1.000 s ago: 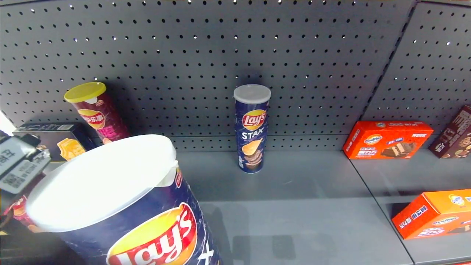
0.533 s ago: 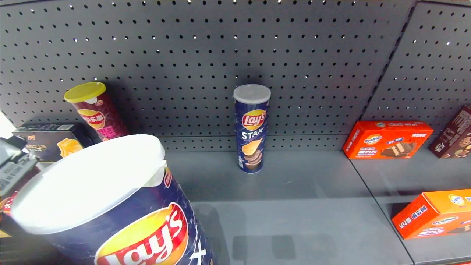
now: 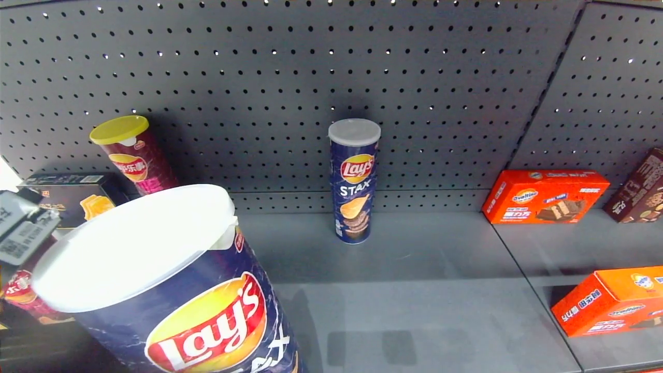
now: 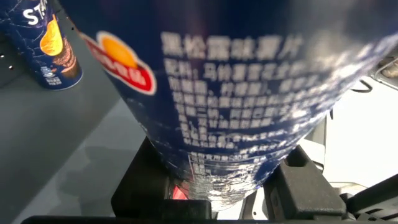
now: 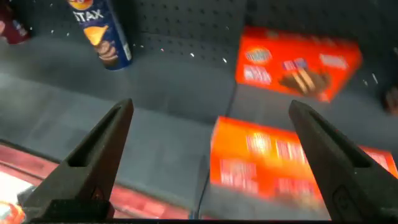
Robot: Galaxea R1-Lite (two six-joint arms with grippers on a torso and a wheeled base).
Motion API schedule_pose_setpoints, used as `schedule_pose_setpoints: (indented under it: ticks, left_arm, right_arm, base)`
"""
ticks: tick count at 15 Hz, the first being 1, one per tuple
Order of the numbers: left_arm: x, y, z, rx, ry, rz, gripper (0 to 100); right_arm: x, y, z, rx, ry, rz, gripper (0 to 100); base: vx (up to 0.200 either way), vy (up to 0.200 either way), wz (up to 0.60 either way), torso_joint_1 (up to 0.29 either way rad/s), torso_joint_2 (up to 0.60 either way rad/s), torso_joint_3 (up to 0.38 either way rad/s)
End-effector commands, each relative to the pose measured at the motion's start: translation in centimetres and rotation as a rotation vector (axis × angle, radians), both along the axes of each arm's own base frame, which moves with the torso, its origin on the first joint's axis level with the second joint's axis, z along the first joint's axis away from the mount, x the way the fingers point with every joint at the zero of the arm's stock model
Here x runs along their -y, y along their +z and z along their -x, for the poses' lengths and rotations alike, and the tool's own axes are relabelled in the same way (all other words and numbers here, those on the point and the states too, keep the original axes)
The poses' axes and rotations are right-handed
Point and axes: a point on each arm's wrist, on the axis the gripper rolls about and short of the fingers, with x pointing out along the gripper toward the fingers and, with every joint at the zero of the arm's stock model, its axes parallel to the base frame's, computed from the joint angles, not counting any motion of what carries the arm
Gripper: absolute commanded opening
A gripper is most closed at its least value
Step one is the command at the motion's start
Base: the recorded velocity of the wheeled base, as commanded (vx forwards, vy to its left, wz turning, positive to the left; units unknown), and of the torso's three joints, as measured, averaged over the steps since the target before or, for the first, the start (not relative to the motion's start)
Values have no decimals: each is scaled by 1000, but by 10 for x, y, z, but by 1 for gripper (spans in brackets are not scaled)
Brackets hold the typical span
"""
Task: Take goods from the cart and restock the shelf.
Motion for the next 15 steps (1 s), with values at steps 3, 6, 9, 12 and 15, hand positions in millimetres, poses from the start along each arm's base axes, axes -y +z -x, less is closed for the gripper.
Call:
schedule_pose_setpoints:
  ticks: [3,6,9,12,15]
  left_arm:
    - [2,-2,-3,-10,3,-9,0]
    - [2,-1,-3,-11,13,-6,0]
    - [2,-3,-3,-17,13,-10,0]
    - [2,-3,-3,-16,21,-11,0]
    - [1,-3,-3,-16,21,-11,0]
  right_arm:
    - [-28,14,-75,-60,128,67,100]
    - [-46,19,-105,-109,222,74,100]
    - [-59,27,-133,-103,297,67,100]
    - [-72,31,-156,-104,317,72,100]
    - [-83,32,-170,-36,462,48,100]
  base:
    - [0,0,0,0,0,0]
    - [0,0,0,0,0,0]
    - [0,0,0,0,0,0]
    - [0,0,0,0,0,0]
    - [0,0,0,0,0,0]
